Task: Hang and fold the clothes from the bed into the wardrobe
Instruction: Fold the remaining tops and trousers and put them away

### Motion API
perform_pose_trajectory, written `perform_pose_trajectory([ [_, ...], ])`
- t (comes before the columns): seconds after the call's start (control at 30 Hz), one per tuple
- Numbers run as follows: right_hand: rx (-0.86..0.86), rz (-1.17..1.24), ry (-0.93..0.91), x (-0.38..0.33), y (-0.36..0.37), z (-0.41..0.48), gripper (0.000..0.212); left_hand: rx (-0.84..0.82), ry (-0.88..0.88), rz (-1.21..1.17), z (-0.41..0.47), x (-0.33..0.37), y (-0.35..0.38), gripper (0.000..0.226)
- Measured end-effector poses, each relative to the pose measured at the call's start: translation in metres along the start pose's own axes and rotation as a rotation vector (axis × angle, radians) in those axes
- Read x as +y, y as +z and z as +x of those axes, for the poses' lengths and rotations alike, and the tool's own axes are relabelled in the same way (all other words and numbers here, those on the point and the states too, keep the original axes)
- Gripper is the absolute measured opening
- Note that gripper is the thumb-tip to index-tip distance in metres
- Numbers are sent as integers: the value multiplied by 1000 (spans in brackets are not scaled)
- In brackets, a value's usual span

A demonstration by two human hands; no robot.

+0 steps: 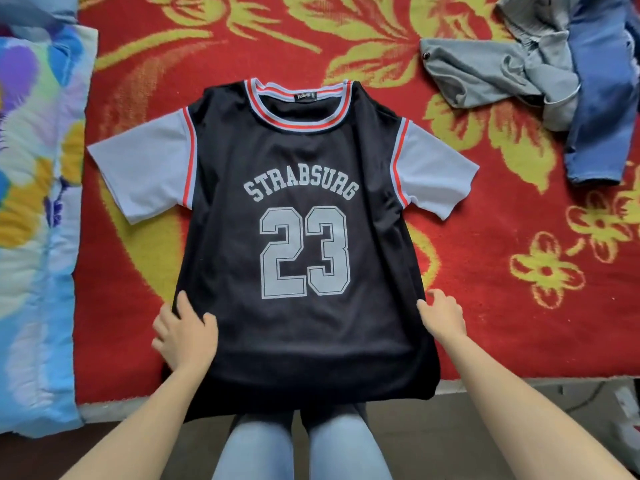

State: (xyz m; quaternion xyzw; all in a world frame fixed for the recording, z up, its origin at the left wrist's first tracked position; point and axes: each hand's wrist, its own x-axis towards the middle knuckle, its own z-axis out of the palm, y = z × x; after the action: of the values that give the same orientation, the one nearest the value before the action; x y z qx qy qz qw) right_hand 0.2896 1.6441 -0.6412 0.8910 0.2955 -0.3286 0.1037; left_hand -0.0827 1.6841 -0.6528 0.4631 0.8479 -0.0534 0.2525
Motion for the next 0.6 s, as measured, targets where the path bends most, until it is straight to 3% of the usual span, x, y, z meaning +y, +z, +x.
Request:
perform_pose_trajectory([
  [0.1, 4, 96, -11, -21, -11, 28, 45, -33, 131, 13, 6, 48, 6, 61],
  [0.3, 52, 635, 126, -61, -39, 94, 52, -67, 380, 67, 18, 133, 22, 64],
  [0.4, 121, 913, 256, -79, -57, 130, 45, -59, 467, 47, 24, 163, 32, 63],
  [0.5, 124, 1222, 393, -98, -80, 164, 24, -68, 494, 42, 30, 189, 41, 63],
  [0.6, 81, 1302, 464, -99, -97, 183, 23, -71, 500, 48, 34, 209, 44, 63],
])
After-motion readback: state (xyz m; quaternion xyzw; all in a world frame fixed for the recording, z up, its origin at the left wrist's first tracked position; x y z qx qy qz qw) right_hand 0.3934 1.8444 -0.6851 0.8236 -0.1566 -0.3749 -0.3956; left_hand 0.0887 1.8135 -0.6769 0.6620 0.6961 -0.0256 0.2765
